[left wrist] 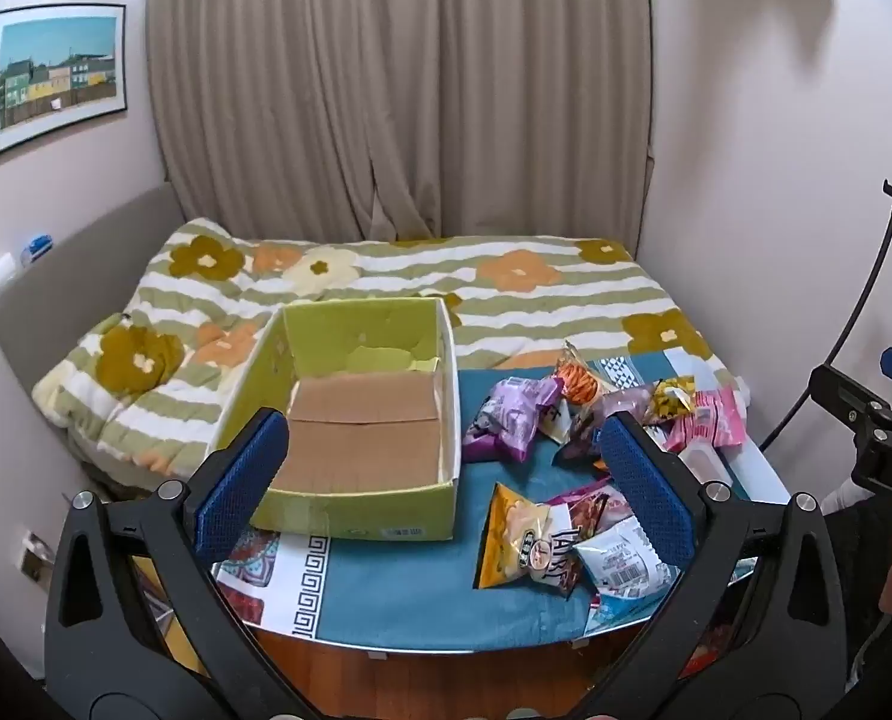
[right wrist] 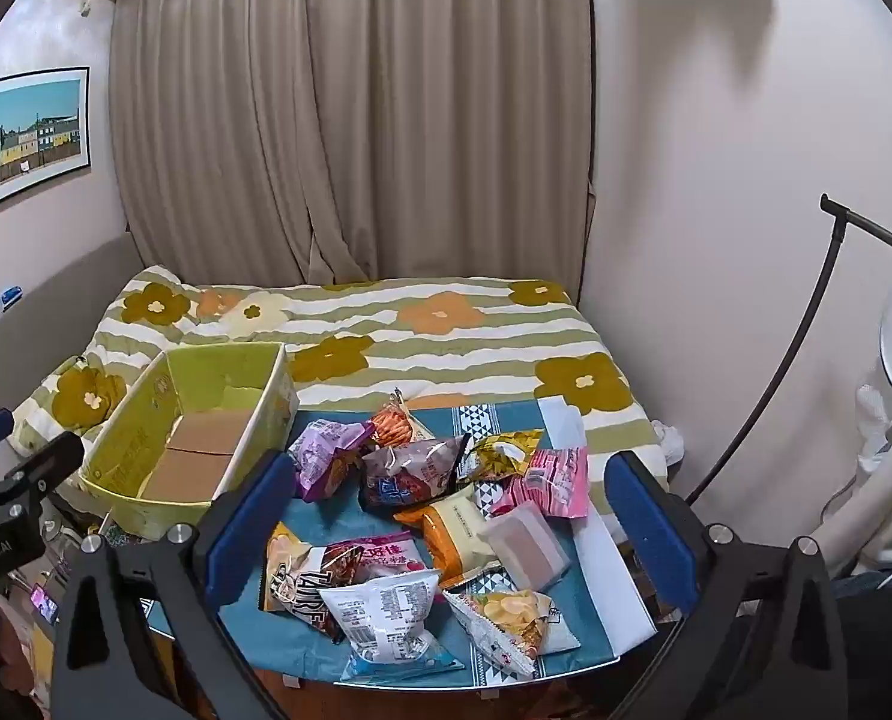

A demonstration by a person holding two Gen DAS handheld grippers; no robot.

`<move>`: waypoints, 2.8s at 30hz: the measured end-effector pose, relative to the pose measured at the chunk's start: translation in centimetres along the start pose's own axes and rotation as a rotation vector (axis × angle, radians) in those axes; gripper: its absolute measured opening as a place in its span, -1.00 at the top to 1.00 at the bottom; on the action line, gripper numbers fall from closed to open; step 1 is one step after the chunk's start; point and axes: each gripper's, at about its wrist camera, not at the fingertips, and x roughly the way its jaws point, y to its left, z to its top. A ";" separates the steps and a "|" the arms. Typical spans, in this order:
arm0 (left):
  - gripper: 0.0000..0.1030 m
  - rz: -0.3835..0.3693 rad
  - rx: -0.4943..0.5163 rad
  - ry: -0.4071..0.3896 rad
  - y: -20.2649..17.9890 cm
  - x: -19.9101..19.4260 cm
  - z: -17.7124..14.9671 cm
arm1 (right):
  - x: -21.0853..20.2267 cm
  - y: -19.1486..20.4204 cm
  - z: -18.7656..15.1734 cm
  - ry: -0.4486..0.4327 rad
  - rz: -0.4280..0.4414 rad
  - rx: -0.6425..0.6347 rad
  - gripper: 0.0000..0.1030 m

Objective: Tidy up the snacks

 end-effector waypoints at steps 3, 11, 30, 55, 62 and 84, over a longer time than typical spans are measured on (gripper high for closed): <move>-0.99 -0.008 0.004 -0.009 0.1 0.1 0.2 | 0.0 0.1 0.2 0.000 0.001 0.002 -0.99; -0.99 -0.005 0.016 -0.031 -0.8 0.1 -0.2 | 0.4 -0.7 -0.6 0.002 0.000 0.011 -0.99; -0.99 -0.001 0.025 -0.028 -2.2 -0.1 0.2 | 0.3 -0.5 0.0 0.017 -0.003 0.005 -0.99; -0.99 -0.015 0.022 -0.019 -2.2 0.0 0.5 | 0.4 -0.6 0.1 0.022 -0.003 0.005 -0.99; -0.99 -0.014 0.022 -0.021 -2.3 0.0 0.5 | 0.4 -0.6 0.2 0.023 -0.002 0.005 -0.99; -0.99 -0.018 0.019 -0.018 -2.4 0.1 0.4 | 0.3 -0.7 0.3 0.021 -0.003 0.003 -0.99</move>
